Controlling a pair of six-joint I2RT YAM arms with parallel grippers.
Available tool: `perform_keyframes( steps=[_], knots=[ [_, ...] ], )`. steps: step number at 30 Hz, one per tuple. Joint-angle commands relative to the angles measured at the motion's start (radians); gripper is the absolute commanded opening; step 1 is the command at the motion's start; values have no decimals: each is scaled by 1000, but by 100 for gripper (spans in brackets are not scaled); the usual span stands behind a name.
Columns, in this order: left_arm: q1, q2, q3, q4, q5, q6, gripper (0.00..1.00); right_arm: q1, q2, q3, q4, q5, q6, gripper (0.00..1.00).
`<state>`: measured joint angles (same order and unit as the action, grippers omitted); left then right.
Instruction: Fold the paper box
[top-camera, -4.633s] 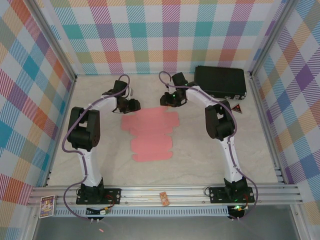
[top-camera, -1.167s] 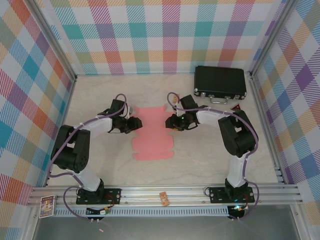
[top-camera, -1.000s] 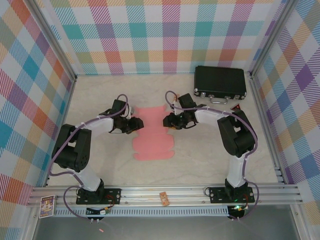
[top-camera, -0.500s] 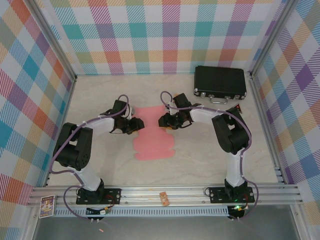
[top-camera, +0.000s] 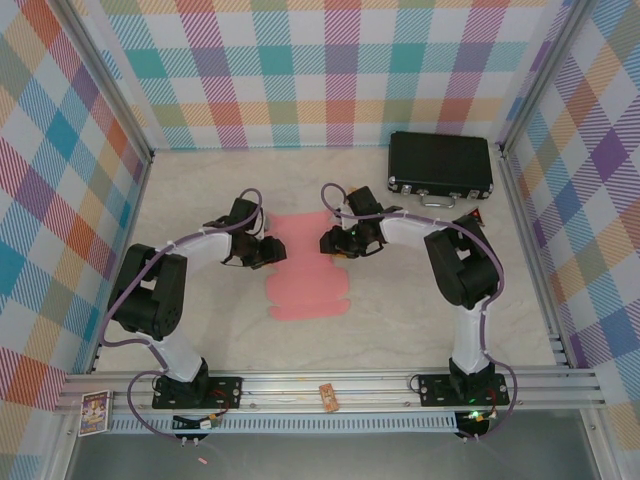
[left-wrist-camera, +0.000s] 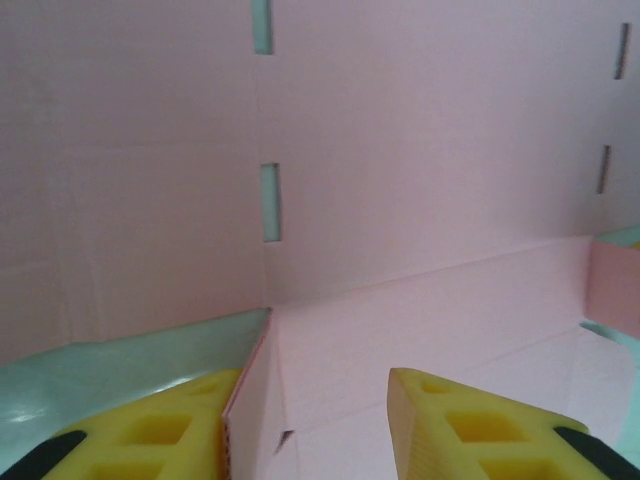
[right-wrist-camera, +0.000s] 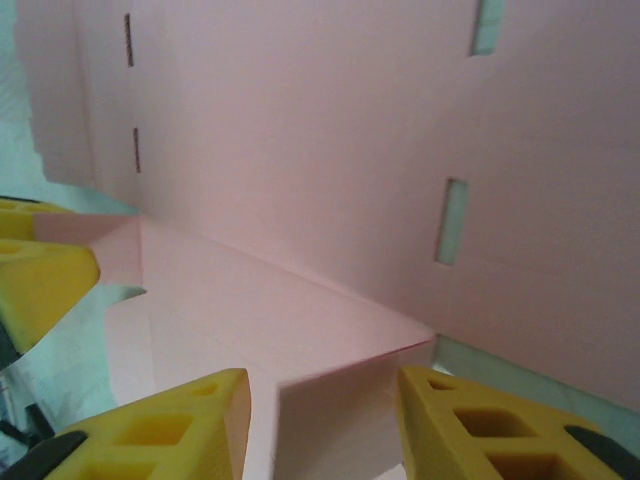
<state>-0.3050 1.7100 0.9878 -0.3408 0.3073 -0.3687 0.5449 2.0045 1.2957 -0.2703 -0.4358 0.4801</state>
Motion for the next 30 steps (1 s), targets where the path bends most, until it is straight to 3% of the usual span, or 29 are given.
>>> perform_keyframes(
  steps=[1,7,10,17,20,25,30],
  knots=[
    [-16,-31,39,-95,-81,53,39,9,-76,-16,-38,100,-9,43],
    [-26,-8,57,-107,-109,77,25,-6,-121,8,-93,218,-45,44],
    [-29,-2,69,-115,-123,85,24,-39,-96,71,-121,223,-68,44],
    [-31,1,74,-112,-148,101,20,-77,96,356,-223,256,-133,42],
    [-31,16,87,-118,-155,117,10,-81,183,503,-280,274,-149,42],
    [-31,40,113,-135,-168,147,0,-91,307,717,-407,293,-184,44],
    [-37,46,129,-117,-194,222,0,-95,337,750,-444,289,-217,45]
  ],
)
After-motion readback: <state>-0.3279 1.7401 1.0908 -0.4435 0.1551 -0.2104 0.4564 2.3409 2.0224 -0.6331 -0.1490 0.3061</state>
